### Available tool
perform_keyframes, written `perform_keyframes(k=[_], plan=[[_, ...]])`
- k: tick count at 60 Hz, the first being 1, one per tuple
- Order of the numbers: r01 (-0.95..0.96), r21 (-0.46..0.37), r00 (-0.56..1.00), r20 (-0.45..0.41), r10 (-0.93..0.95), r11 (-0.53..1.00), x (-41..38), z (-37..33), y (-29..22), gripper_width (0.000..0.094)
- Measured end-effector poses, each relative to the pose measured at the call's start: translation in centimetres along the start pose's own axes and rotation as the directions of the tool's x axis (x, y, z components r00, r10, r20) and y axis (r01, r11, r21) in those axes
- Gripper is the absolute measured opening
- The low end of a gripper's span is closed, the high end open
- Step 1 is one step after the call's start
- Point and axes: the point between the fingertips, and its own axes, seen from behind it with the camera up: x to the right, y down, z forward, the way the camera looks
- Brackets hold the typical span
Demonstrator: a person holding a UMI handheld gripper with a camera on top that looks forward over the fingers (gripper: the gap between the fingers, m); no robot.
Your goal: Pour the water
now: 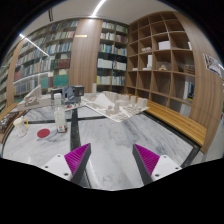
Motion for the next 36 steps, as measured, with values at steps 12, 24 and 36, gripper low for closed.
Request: perform_keyframes(k=[12, 24, 36], plan=[[0.038, -0.017, 0.999, 0.023, -0.037, 0.999, -3.1, -0.1, 1.5, 0.086], [0.049, -0.04, 0.993, 0.107, -0.045, 0.998, -9.6, 0.0, 3.0, 0.0859], [0.091, 0.005, 0.978, 0.188, -0.091, 0.996, -18.4, 2.3, 1.1, 0.0862]])
